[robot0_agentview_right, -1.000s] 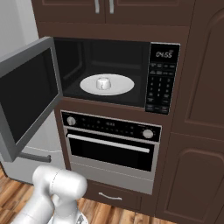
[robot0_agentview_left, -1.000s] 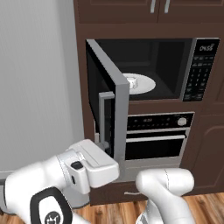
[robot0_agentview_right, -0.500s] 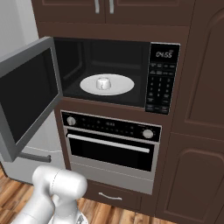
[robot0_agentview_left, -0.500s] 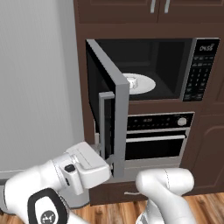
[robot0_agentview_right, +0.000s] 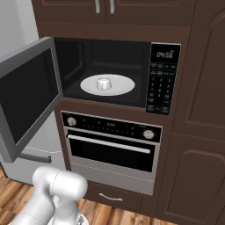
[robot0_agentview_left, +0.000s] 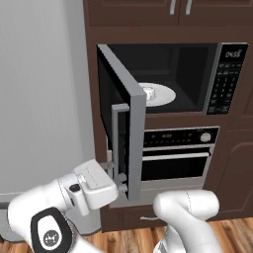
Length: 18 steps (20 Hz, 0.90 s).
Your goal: Pick the mug from the counter and place it inside the microwave. Then close the microwave.
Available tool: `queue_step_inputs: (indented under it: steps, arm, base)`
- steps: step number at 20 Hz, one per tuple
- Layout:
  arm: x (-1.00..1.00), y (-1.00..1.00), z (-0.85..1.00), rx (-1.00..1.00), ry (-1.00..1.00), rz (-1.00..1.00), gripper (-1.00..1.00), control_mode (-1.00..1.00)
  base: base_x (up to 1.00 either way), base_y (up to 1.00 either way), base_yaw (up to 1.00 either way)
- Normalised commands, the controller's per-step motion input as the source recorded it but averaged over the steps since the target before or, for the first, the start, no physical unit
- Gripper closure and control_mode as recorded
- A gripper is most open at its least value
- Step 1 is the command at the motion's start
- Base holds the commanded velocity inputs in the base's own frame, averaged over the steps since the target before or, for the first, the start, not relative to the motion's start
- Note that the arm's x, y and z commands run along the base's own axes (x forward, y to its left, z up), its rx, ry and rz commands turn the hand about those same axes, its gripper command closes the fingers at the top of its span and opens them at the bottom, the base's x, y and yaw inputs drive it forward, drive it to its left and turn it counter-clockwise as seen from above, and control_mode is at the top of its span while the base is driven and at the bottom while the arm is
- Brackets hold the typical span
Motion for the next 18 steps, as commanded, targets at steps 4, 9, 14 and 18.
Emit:
queue_step_inputs:
  steps: [4,9,14,18]
  arm:
    - [0.32,0.0,-0.13,-0.01,0.0,0.0,-1.0,-1.0]
    - [0.26,0.0,-0.14,-0.01,0.0,0.0,-1.0,-1.0]
    - [0.17,0.04,-0.12,-0.01,0.0,0.0,-1.0,-1.0]
    - [0.0,-0.11,0.0,0.0,0.0,0.0,-1.0,-1.0]
  base:
    - [0.0,0.0,0.0]
    - [0.0,0.0,0.0]
    - [0.0,0.0,0.0]
    - [0.0,0.0,0.0]
